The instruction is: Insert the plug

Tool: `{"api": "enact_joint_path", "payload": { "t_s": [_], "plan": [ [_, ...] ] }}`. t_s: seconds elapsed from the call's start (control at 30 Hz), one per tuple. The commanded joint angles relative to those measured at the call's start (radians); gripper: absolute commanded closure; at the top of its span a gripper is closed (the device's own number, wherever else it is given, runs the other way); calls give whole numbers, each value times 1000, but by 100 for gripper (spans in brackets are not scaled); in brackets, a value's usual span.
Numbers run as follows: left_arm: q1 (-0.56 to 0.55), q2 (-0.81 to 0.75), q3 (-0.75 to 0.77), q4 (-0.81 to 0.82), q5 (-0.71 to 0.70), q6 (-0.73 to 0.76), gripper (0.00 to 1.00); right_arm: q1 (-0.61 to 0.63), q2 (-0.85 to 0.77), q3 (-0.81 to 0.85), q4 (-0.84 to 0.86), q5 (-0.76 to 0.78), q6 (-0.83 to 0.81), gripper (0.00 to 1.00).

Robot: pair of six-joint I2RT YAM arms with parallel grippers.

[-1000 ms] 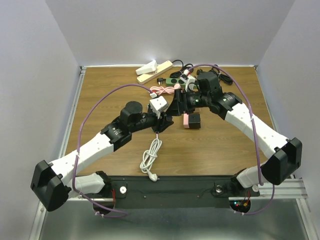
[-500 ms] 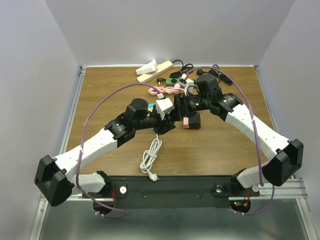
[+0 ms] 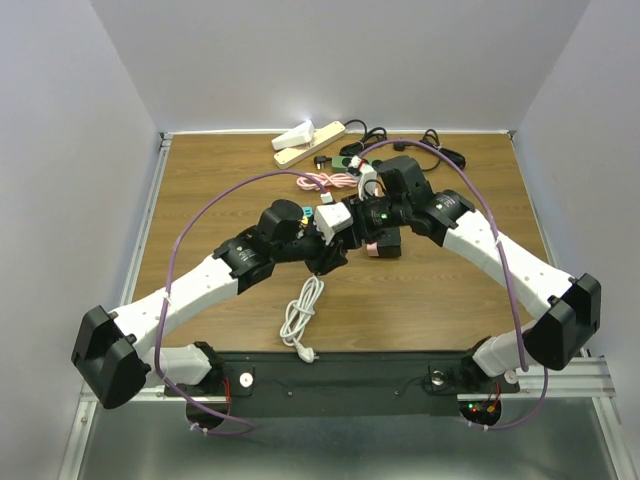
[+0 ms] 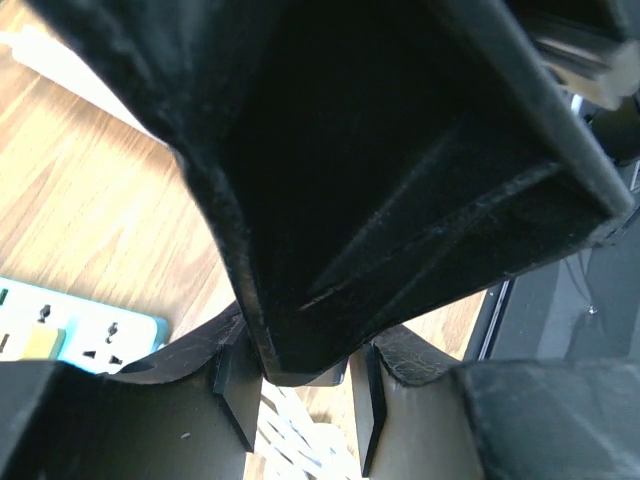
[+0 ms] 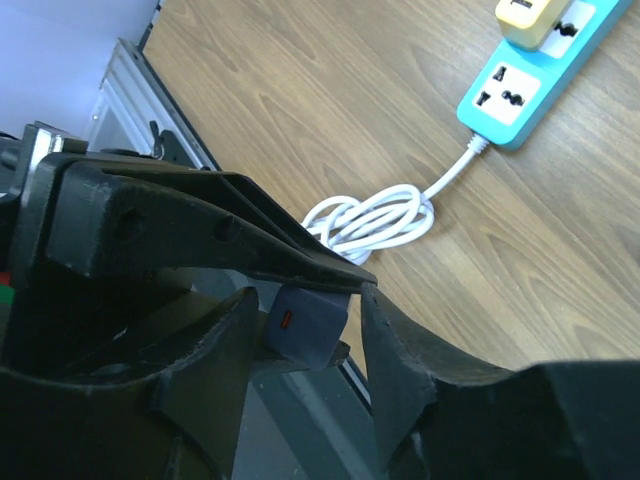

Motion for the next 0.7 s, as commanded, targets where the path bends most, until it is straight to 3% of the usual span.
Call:
{"api": "enact_joint_path", "payload": {
  "t_s": [0.0,0.27,0.37,0.43,0.53,0.6,0.63,0.67],
  "plan": [
    [6,-5,71,121,-115,-2,100,59,2,11,-94,-67,-8,51],
    [6,-39,54,167,-202,-11,100,75,24,-42,-115,-95,5,64],
    [6,-57,40,183,-235,-11,100,78,32,-62,-126,-92,7,81],
    [7,-72,34,193,-245,-9,100,76,35,-69,-131,-76,8,99],
    [6,-82,27,189,-244,-12,100,76,29,-58,-134,9,13,100],
    [6,-89,14,192,-242,-31,91,76,27,-35,-135,89,9,100],
    [7,-94,8,195,-241,-37,75,78,32,-27,-135,112,1,99],
    [6,-103,-4,198,-235,-44,67,76,33,-15,-135,155,-2,100]
  ]
}}
